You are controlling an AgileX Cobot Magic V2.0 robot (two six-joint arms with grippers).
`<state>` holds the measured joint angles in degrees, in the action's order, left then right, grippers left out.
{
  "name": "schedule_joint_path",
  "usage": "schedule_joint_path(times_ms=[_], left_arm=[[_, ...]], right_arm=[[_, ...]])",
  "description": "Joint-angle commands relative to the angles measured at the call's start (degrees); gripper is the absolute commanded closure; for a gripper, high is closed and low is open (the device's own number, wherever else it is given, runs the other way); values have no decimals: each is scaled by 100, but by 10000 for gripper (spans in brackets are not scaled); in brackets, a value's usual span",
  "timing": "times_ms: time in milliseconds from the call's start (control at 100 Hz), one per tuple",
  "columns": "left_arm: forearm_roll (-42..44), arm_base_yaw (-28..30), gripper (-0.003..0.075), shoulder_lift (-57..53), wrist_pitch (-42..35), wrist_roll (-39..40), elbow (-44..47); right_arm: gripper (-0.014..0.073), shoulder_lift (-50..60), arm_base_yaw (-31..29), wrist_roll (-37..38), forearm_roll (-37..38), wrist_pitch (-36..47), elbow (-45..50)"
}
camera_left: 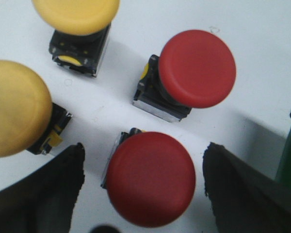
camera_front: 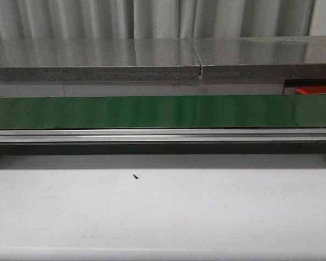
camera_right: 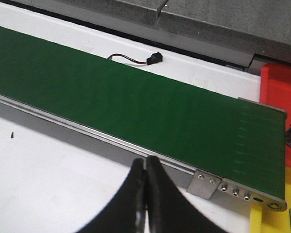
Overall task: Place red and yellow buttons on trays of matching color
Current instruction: 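Lower the left gripper onto a red button and grasp it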
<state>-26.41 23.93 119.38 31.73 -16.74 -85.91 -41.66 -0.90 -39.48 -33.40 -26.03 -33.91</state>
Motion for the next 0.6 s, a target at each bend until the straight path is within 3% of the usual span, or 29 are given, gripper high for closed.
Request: schedule_joint_path(times_ms=[0, 70, 240, 380, 500, 590], left_arm=[[-123, -3, 228, -336, -177, 52, -207], [-123, -3, 282, -336, -189, 52, -207], [-133, -3, 521, -355, -98, 40, -207], [-133, -3, 667, -529, -39, 40, -207], [-133, -3, 735, -882, -5, 40, -207], [-143, -44, 739, -1187, 155, 29, -207]], right_arm=[[692, 24, 11, -51, -134, 308, -150], [692, 24, 11, -51, -134, 308, -150], [692, 24, 11, -51, -134, 308, -150], [692, 24, 11, -51, -134, 308, -150], [692, 24, 11, -51, -134, 308, -150], [692, 24, 11, -51, -134, 303, -150]])
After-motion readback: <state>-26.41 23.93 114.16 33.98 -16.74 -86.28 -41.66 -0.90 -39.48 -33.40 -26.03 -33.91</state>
